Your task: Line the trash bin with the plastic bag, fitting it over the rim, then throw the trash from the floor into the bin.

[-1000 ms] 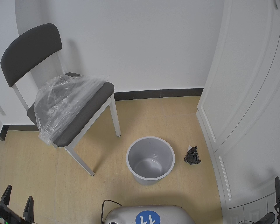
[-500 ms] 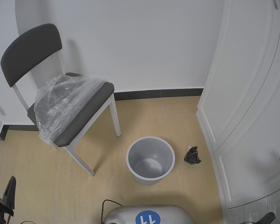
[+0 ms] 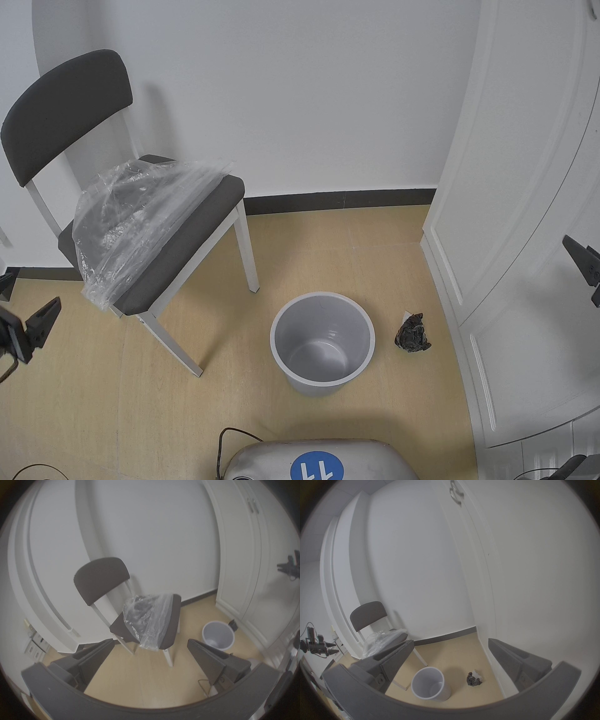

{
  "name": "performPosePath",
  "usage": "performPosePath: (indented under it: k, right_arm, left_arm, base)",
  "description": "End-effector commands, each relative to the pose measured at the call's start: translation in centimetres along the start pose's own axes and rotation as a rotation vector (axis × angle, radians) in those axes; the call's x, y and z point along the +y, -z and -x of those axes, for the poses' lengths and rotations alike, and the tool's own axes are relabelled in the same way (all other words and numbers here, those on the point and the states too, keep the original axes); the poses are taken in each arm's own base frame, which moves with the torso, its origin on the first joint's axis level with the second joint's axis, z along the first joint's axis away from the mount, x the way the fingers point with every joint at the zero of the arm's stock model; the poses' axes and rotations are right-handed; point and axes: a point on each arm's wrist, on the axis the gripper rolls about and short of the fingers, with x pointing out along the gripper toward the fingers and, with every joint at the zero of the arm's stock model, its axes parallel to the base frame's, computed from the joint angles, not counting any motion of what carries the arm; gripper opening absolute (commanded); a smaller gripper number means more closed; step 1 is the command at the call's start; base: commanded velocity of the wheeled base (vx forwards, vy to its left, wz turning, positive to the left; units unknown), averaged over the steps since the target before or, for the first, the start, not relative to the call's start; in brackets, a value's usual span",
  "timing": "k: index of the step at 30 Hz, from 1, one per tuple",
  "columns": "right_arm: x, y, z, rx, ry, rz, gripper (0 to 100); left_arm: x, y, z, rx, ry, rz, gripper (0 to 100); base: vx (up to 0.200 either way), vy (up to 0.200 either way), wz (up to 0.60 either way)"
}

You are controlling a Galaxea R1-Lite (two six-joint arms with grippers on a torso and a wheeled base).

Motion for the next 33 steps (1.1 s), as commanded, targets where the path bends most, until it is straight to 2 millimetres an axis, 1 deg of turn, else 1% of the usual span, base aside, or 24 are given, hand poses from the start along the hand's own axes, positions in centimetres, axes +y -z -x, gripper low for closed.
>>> performPosePath:
  k: [1,2,3,4,5,6,7,8,9,13,17,19,29,33]
  right_arm:
    - [0.0,1.1,-4.1,0.087,0.0,-0.036,100]
    - [0.0,0.9,-3.9,0.079,-0.003,-0.036,100]
    - [0.0,0.9,-3.9,0.079,-0.003,-0.036,100]
    - [0.1,0.7,-3.8,0.068,-0.006,-0.033,100]
    - [0.1,0.7,-3.8,0.068,-0.006,-0.033,100]
    - [0.2,0.4,-3.4,0.052,-0.01,-0.031,100]
    - [0.2,0.4,-3.4,0.052,-0.01,-0.031,100]
    - [0.2,0.3,-3.2,0.047,-0.011,-0.029,100]
    - [0.2,0.3,-3.2,0.047,-0.011,-0.029,100]
    - [0.2,0.3,-3.2,0.047,-0.011,-0.028,100]
    - [0.2,0.3,-3.2,0.048,-0.013,-0.028,100]
    - [0.2,0.3,-3.2,0.048,-0.014,-0.028,100]
    - [0.2,0.5,-3.5,0.059,-0.014,-0.028,100]
    - [0.1,0.6,-3.4,0.061,-0.014,-0.028,100]
  left_arm:
    - [0.2,-1.0,-7.5,0.212,-0.011,-0.11,100]
    - [0.2,-0.8,-8.8,0.251,0.001,-0.133,100]
    - [0.2,-0.8,-8.8,0.251,0.001,-0.133,100]
    - [0.1,-0.5,-10.2,0.273,0.009,-0.154,100]
    - [0.1,-0.5,-10.2,0.273,0.009,-0.154,100]
    - [0.0,0.0,-11.9,0.295,-0.002,-0.186,100]
    - [0.0,0.0,-11.9,0.295,-0.002,-0.186,100]
    - [-0.1,0.5,-13.3,0.312,-0.038,-0.225,100]
    - [-0.2,0.8,-14.0,0.323,-0.056,-0.241,100]
    - [-0.8,1.5,-16.3,0.339,-0.087,-0.265,100]
    - [-1.2,2.2,-17.5,0.354,-0.085,-0.269,100]
    - [-1.3,2.5,-17.8,0.366,-0.088,-0.273,100]
    - [-1.3,2.8,-18.2,0.385,-0.094,-0.278,100]
    - [-1.2,3.1,-18.8,0.41,-0.124,-0.283,100]
  base:
    - [0.0,0.0,0.0]
    - [0.0,0.0,0.0]
    - [0.0,0.0,0.0]
    - [0.0,0.0,0.0]
    - [0.0,0.0,0.0]
    - [0.0,0.0,0.0]
    - [0.0,0.0,0.0]
    - [0.0,0.0,0.0]
    - [0.0,0.0,0.0]
    - [0.0,0.0,0.0]
    - [0.0,0.0,0.0]
    - [0.0,0.0,0.0]
    - [0.0,0.0,0.0]
    - [0.0,0.0,0.0]
